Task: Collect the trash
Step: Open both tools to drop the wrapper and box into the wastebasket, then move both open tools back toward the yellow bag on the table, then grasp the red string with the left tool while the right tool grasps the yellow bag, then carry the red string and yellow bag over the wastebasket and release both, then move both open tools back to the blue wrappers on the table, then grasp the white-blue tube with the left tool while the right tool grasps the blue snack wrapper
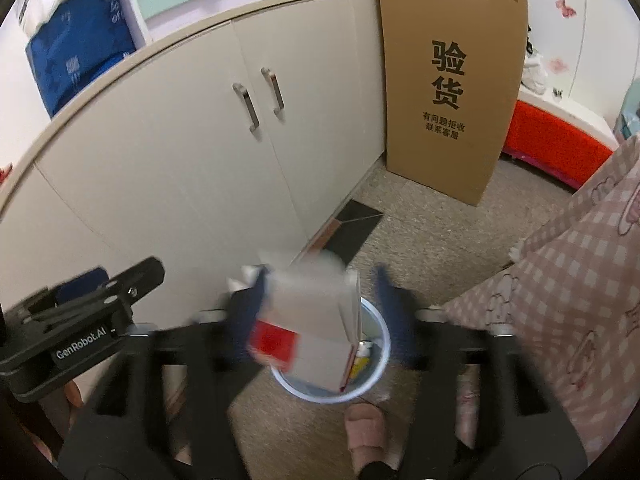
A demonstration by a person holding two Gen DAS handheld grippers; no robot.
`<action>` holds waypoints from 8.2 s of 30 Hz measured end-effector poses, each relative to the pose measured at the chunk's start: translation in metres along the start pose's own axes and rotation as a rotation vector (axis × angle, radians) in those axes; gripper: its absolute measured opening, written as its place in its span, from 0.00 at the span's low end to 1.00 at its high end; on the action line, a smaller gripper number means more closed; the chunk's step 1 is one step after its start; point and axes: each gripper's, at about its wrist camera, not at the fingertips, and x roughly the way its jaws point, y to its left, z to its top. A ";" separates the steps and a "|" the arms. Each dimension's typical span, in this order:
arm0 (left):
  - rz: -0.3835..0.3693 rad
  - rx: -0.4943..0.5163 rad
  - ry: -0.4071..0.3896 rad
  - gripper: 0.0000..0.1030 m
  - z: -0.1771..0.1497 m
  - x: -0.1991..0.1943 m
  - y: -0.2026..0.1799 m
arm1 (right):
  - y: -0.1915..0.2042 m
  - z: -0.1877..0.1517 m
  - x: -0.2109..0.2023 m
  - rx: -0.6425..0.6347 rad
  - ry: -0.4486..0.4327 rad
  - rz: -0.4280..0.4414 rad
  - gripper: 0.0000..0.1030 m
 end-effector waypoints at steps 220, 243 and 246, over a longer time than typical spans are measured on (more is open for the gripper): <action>-0.584 0.684 0.018 0.17 -0.088 -0.084 -0.474 | -0.399 -0.063 -0.243 0.820 -0.294 -0.134 0.73; -0.533 0.495 -0.101 0.16 -0.031 -0.099 -0.383 | -0.366 -0.025 -0.227 0.693 -0.326 -0.261 0.12; -0.536 0.480 -0.124 0.16 -0.030 -0.113 -0.365 | -0.346 -0.025 -0.238 0.662 -0.341 -0.223 0.12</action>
